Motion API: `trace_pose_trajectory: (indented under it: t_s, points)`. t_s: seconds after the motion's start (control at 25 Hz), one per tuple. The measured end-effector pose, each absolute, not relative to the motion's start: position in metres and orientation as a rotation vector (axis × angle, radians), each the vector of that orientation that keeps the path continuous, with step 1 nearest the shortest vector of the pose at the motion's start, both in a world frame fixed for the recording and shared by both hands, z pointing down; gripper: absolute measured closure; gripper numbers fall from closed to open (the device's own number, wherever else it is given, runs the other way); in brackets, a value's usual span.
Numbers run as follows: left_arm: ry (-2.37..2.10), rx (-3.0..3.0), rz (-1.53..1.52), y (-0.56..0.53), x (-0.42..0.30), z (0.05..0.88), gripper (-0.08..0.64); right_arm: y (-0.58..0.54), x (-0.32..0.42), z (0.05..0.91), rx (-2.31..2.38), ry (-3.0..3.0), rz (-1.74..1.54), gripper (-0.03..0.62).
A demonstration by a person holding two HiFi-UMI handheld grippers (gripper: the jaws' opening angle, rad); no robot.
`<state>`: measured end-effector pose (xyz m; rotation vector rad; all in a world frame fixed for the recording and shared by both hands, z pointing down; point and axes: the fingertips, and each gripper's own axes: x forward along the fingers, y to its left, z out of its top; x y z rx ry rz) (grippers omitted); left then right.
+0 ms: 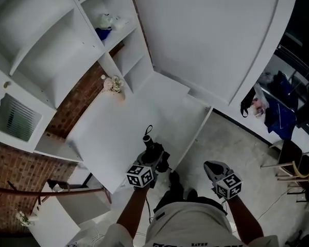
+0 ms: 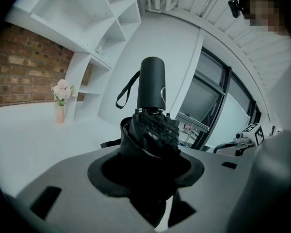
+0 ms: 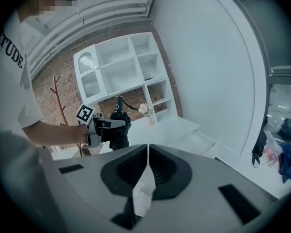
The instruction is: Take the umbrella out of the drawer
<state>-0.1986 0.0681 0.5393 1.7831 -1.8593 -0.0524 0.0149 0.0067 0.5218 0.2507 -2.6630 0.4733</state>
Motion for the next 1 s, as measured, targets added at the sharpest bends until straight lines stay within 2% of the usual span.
trace_pose_trajectory:
  t_s: [0.32, 0.56, 1.0]
  points:
    - [-1.919, 1.763, -0.101, 0.116, -0.143, 0.515, 0.347, 0.007, 0.072, 0.504, 0.325, -2.690, 0.379, 0.558]
    - [-1.997, 1.749, -0.099, 0.146, -0.113, 0.497, 0.347, 0.007, 0.101, 0.504, 0.354, -2.718, 0.434, 0.558]
    - [-2.092, 1.744, -0.087, 0.188, -0.102, 0.464, 0.347, 0.028, 0.098, 0.486, 0.308, -2.772, 0.452, 0.558]
